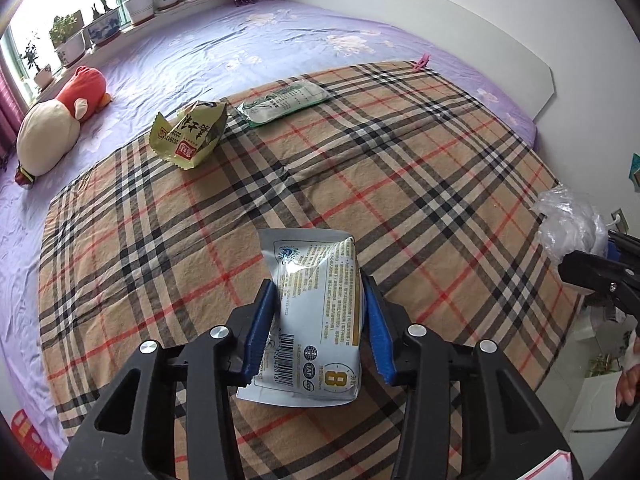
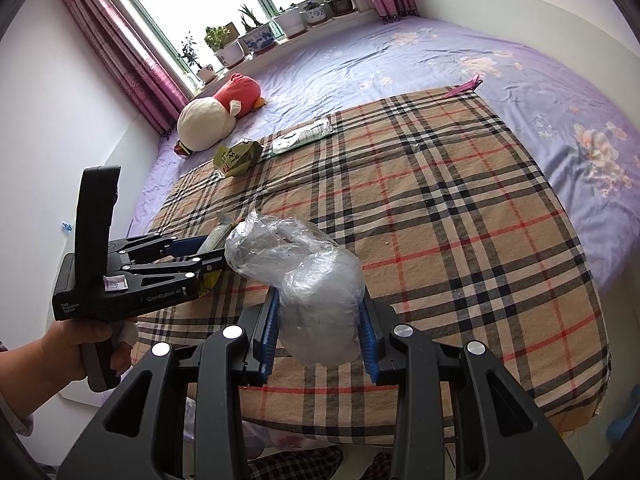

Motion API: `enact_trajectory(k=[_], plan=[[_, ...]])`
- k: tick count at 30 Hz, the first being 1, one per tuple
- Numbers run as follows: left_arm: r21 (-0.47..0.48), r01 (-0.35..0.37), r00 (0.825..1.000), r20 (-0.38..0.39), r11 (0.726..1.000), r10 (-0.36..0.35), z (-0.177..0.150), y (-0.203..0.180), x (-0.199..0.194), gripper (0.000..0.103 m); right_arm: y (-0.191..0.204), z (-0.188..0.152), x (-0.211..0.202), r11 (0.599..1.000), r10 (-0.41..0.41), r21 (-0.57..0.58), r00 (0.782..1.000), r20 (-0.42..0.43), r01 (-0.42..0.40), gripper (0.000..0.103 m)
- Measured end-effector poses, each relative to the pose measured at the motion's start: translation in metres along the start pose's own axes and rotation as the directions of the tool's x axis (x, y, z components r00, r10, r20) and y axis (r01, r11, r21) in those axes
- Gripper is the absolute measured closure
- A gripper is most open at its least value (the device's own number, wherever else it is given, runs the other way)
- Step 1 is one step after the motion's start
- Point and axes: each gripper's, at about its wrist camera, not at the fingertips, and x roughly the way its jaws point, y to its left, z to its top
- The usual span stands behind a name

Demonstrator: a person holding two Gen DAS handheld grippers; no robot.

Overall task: Collect trash
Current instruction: 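Carry the plastic bag and white wrapper over the yellow bucket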

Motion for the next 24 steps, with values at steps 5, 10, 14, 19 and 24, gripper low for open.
enact_trajectory(k=[5,10,14,19,24], plan=[[0.061,0.049,0.999,0.021,0.997,-0.050,0.008,-0.023,-0.017,0.059,-0.007,-0.005,-0.008,1.000,0.000,0.009,1.000,0.005,0.000,0.066],[0.148,0.112,0.993,0.030,0.983,-0.118,0.016,-0.060,-0.030,0.059,-0.021,-0.018,-0.029,0.999,-0.014,0.029,1.000,0.020,0.013,0.066],[0.239,0.160,0.985,0.021,0.958,-0.169,0.020,-0.099,-0.035,0.059,-0.037,-0.034,-0.053,0.997,-0.040,0.063,0.998,0.039,0.038,0.066],[0.348,0.231,0.970,-0.010,0.909,-0.243,0.017,-0.152,-0.037,0.059,-0.062,-0.060,-0.091,0.989,-0.101,0.114,0.993,0.061,0.094,0.066],[0.449,0.301,0.949,-0.056,0.841,-0.310,0.012,-0.207,-0.036,0.059,-0.091,-0.093,-0.126,0.969,-0.167,0.197,0.983,0.071,0.151,0.066]])
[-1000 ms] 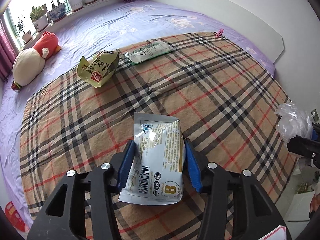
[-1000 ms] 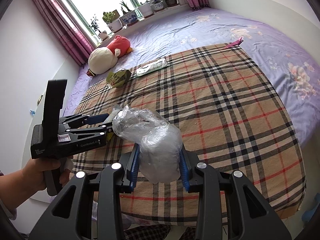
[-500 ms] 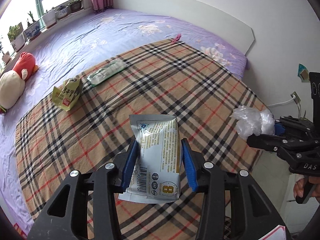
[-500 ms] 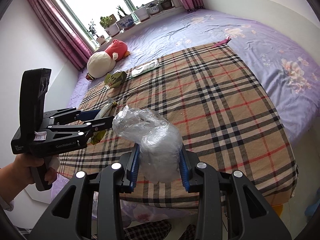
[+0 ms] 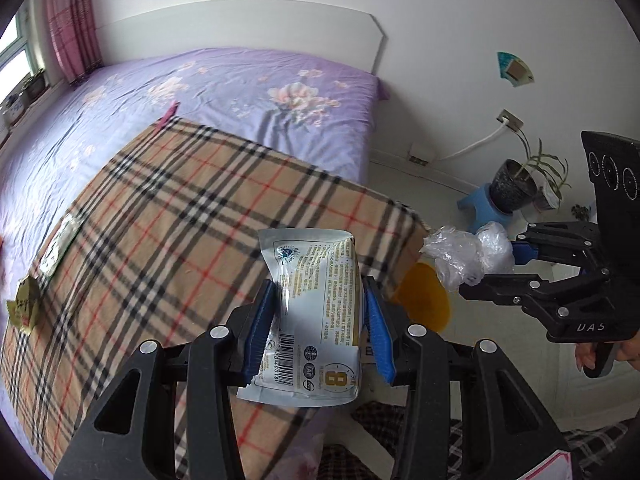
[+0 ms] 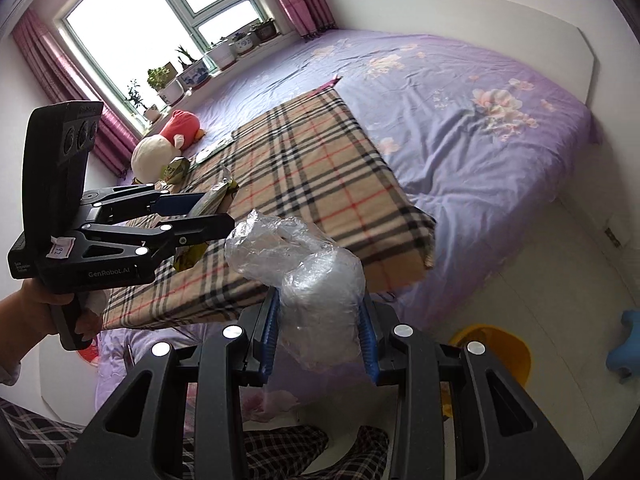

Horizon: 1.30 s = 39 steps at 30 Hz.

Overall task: Collect trash
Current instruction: 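Carry the plastic bag and white wrapper over the yellow bucket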

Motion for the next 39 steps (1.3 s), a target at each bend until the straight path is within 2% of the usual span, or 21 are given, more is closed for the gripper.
enact_trajectory(k=[6,11,16,24,30,39], plan=[[0.144,0.104,0.994,-0.040,0.984,-0.099,0.015,-0.062,0.027,0.059,-0.053,-0.034,-0.034,0.989,-0.090,0.121,0.996,0.016,0.087,0.066],[0.252,0.197,0.979,-0.103,0.948,-0.176,0.021,-0.114,0.057,0.059,-0.094,-0.065,-0.053,0.963,-0.170,0.215,0.985,0.006,0.164,0.066],[0.330,0.266,0.959,-0.185,0.906,-0.214,0.022,-0.157,0.101,0.059,-0.135,-0.094,-0.058,0.925,-0.224,0.309,0.974,-0.023,0.220,0.066],[0.362,0.310,0.928,-0.317,0.879,-0.196,0.013,-0.182,0.184,0.059,-0.192,-0.134,-0.023,0.887,-0.237,0.385,0.967,-0.098,0.256,0.066],[0.366,0.314,0.905,-0.394,0.876,-0.159,0.005,-0.189,0.243,0.058,-0.228,-0.155,0.025,0.876,-0.213,0.405,0.964,-0.159,0.261,0.066],[0.378,0.307,0.867,-0.490,0.873,-0.093,-0.016,-0.200,0.315,0.057,-0.272,-0.178,0.102,0.865,-0.190,0.405,0.942,-0.278,0.294,0.066]])
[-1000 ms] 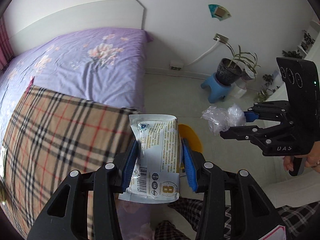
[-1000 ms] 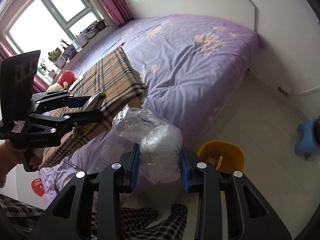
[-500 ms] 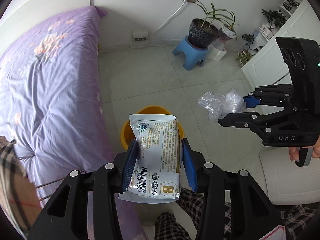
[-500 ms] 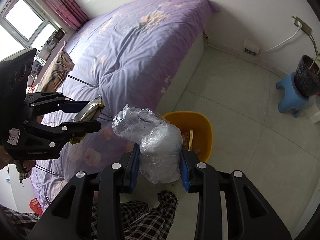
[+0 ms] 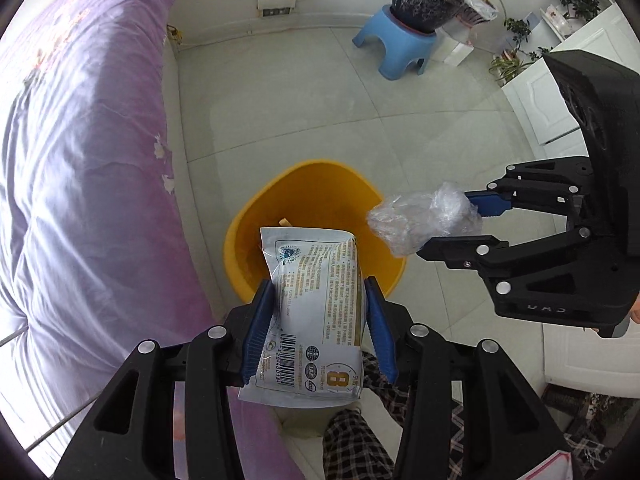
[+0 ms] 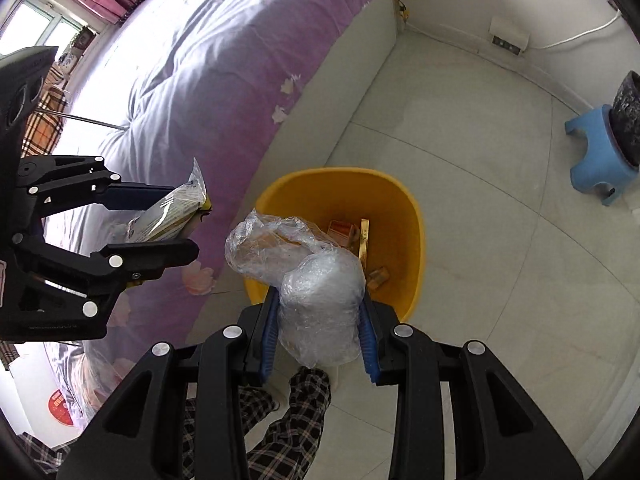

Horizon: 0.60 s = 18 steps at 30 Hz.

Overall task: Collect trash
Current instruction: 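Open both tools to drop the bag and wrapper into the bucket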

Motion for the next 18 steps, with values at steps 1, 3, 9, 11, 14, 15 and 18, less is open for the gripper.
enact_trajectory(k=[1,3,9,11,14,15,18], plan=[[0.002,-0.001,1.000,-0.012,1.000,0.001,0.001,0.000,0.007,0.057,-0.004,0.001,0.008,1.000,-0.002,0.011,1.000,-0.011,0.002,0.066],[0.006,-0.001,1.000,-0.030,1.000,0.001,0.004,0.001,0.017,0.057,-0.011,0.002,0.021,0.999,-0.007,0.034,1.000,-0.030,0.008,0.066],[0.006,-0.003,0.998,-0.055,1.000,0.004,0.005,-0.001,0.030,0.047,-0.025,0.002,0.035,0.997,0.000,0.082,0.999,-0.038,0.003,0.055],[0.002,-0.007,0.998,-0.056,1.000,0.007,0.007,0.000,0.033,0.039,-0.028,0.001,0.033,0.996,-0.003,0.092,1.000,-0.028,0.005,0.050],[0.001,-0.005,0.998,-0.056,1.000,0.005,0.007,-0.003,0.032,0.038,-0.034,0.001,0.032,0.994,0.015,0.104,1.000,-0.020,-0.013,0.050],[0.002,-0.006,0.998,-0.056,1.000,0.006,0.007,-0.004,0.032,0.038,-0.034,0.001,0.030,0.995,0.009,0.099,1.000,-0.017,-0.007,0.050],[-0.003,-0.007,0.999,-0.051,1.000,0.007,0.007,-0.004,0.031,0.038,-0.035,0.002,0.025,0.995,0.008,0.099,1.000,-0.011,-0.006,0.050]])
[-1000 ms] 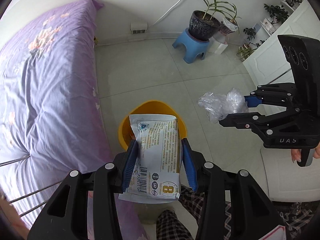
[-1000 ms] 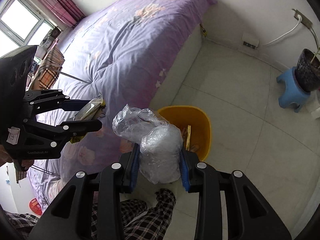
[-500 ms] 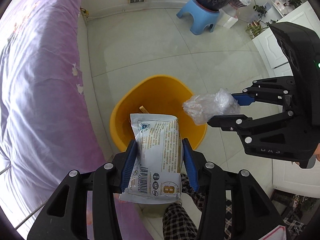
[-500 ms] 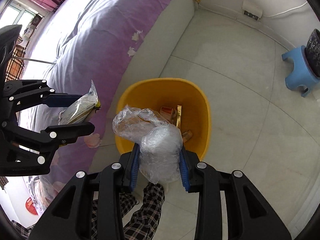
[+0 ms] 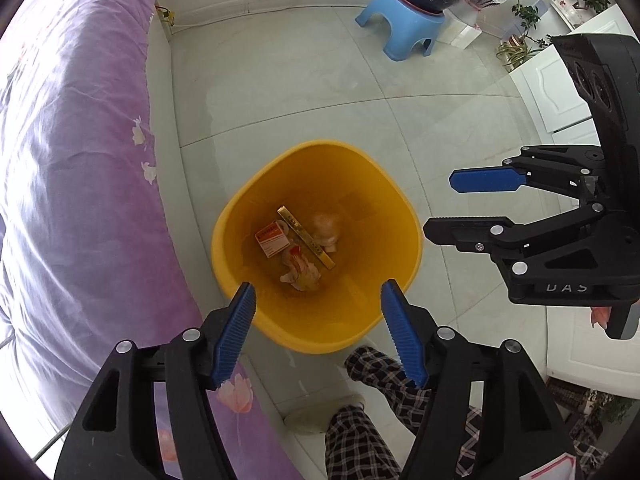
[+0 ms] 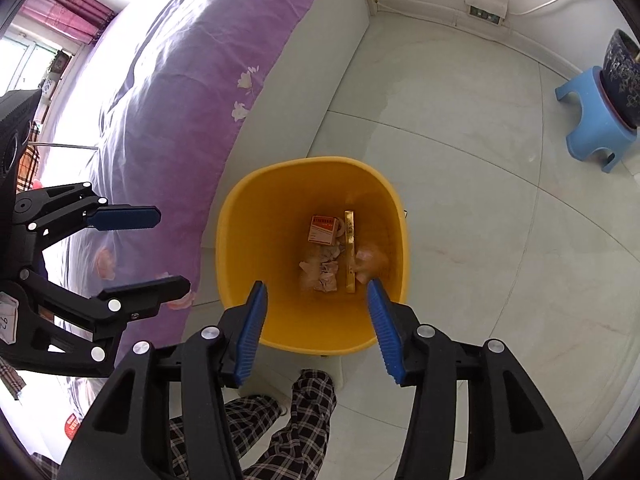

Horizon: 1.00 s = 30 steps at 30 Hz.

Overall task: Collect trash
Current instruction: 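Open both tools to drop the bag and wrapper into the bucket, then move both tools back over the plaid cloth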

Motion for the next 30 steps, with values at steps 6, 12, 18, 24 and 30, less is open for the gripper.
enact_trajectory(k=[6,12,18,24,30], plan=[[-0.015,-0.006,1.000,0.023,1.000,0.006,0.000,0.001,-0.013,0.038,0.005,0.000,-0.014,1.000,-0.009,-0.023,1.000,0.009,0.009,0.050],[-0.022,-0.021,0.997,0.067,1.000,0.023,-0.004,-0.001,-0.044,0.037,0.015,-0.002,-0.045,0.998,-0.014,-0.055,0.999,0.043,0.016,0.050],[-0.032,-0.029,0.991,0.128,0.999,0.033,-0.015,-0.007,-0.085,0.037,0.030,-0.007,-0.086,0.997,-0.014,-0.079,0.995,0.094,0.022,0.050],[-0.065,-0.030,0.977,0.209,0.997,0.043,-0.038,-0.012,-0.135,0.036,0.055,-0.012,-0.134,0.994,-0.015,-0.101,0.988,0.156,0.032,0.050],[-0.150,-0.039,0.956,0.282,0.988,0.081,-0.079,-0.010,-0.185,0.036,0.095,-0.024,-0.180,0.987,0.035,-0.159,0.977,0.212,-0.001,0.048]])
